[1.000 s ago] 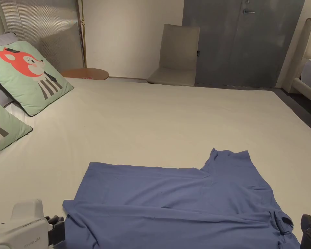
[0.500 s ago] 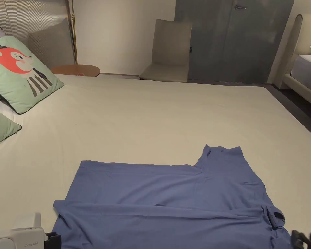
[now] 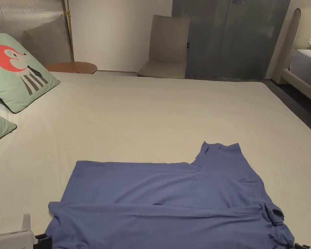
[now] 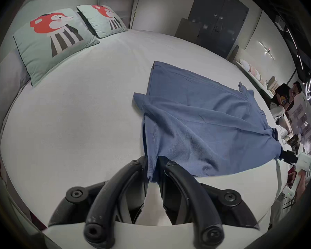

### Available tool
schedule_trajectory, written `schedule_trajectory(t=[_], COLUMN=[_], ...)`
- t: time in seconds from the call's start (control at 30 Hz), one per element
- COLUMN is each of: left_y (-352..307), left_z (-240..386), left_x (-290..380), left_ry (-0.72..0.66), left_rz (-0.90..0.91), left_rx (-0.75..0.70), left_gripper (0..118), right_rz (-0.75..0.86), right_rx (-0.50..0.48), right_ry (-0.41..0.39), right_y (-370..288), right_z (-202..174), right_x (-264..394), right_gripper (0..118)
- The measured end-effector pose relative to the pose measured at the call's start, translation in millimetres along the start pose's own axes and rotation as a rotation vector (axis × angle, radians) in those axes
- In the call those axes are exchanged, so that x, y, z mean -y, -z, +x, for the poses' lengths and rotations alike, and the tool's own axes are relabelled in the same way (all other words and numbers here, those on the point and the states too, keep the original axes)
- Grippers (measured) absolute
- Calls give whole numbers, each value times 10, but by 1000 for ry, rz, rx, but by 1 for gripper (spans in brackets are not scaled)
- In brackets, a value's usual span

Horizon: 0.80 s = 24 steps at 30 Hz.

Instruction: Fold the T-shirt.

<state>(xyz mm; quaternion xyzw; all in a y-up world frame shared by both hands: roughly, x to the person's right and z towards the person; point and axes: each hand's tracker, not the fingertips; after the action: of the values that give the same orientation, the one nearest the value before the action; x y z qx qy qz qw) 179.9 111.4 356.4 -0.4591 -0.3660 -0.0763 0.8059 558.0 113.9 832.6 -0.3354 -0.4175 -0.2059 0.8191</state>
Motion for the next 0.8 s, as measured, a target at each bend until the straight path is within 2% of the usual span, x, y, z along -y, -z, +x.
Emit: schedule_trajectory(t=[0.03,0.23,0.43,0.57,0.8], left_y=[-46,-407,-724,-801,-802], left_z=[-1,-35,-132,-227,-350], left_x=[-15,-19,300,660,1033], left_ry=[-2,-15,-22,-58,-138], left_rz=[1,9,-25,-80,-119], left_rx=[0,4,-48,-53,-68], left_gripper=[7,7,7,7,6], right_rz=[0,25,-28,-118,-185], right_rx=[-16,-21,2,49,75], right_ry=[-25,-52,-59,-122,-111], right_y=[-68,-600,-970,-969,-834], right_z=[7,93,110,103,159], right_x=[-40,-179,33,320,647], right_gripper=[5,4,4,4,4])
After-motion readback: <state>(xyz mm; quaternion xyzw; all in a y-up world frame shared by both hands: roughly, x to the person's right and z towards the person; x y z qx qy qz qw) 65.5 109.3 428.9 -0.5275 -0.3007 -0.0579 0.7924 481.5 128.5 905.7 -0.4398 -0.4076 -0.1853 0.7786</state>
